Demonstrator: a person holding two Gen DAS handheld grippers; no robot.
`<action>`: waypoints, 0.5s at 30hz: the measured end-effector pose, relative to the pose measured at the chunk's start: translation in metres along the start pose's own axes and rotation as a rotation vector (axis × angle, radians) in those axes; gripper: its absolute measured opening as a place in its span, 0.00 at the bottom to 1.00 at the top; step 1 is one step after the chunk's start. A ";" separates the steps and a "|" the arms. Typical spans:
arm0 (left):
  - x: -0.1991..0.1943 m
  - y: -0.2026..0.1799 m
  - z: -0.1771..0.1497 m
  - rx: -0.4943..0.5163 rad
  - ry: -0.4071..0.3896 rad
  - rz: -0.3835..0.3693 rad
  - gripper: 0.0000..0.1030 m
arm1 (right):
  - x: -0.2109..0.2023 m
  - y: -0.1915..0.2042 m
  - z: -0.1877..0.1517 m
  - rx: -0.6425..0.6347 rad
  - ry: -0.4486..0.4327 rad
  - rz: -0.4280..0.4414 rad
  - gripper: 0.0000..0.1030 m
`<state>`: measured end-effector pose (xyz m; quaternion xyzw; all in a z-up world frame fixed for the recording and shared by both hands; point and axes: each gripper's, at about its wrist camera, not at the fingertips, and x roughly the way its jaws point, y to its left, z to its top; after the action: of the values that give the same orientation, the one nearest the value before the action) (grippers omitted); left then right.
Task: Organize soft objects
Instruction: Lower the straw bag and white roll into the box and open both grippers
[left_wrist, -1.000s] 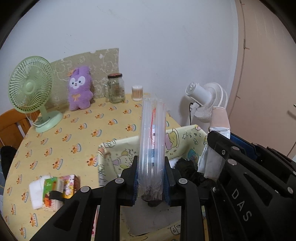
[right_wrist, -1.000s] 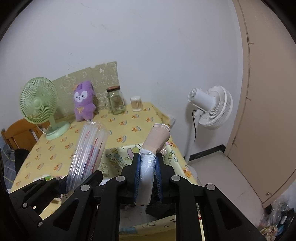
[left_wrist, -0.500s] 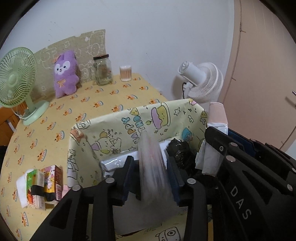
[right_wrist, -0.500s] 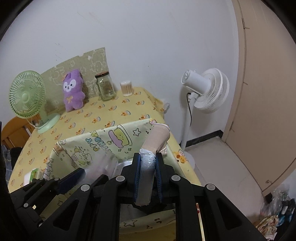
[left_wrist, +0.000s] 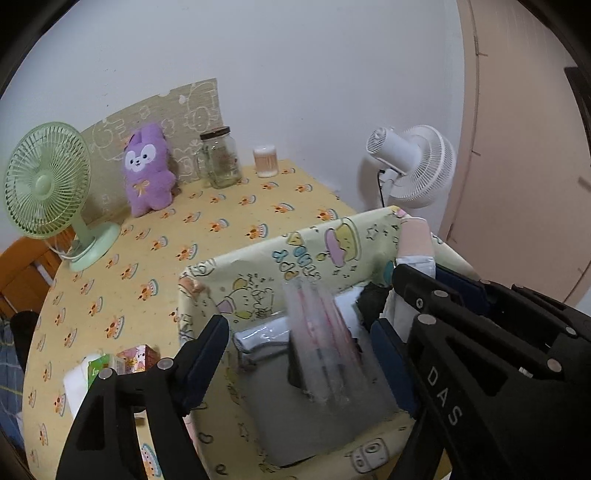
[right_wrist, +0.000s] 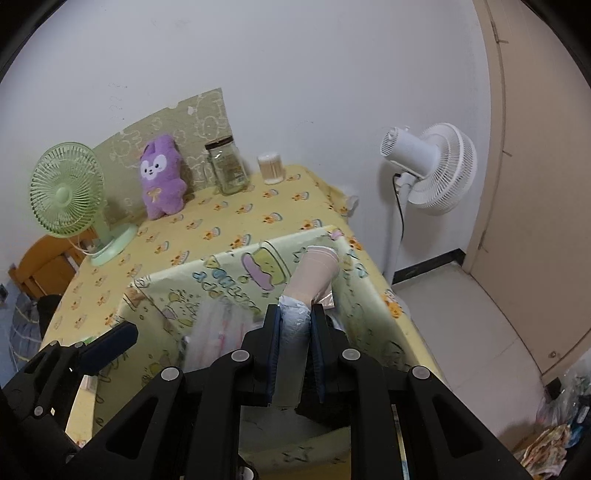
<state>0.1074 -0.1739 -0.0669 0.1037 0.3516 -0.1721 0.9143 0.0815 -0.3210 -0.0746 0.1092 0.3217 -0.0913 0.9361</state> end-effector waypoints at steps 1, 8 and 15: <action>0.001 0.003 0.000 -0.007 0.002 -0.003 0.83 | 0.001 0.002 0.000 0.000 0.001 0.002 0.18; 0.007 0.010 0.001 -0.016 0.010 -0.024 0.85 | 0.007 0.009 0.001 -0.003 0.025 0.015 0.27; 0.004 0.011 0.001 -0.022 0.007 -0.048 0.84 | 0.002 0.010 0.000 0.004 0.023 0.008 0.73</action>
<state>0.1147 -0.1647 -0.0680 0.0857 0.3589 -0.1898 0.9098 0.0857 -0.3117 -0.0742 0.1134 0.3321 -0.0869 0.9324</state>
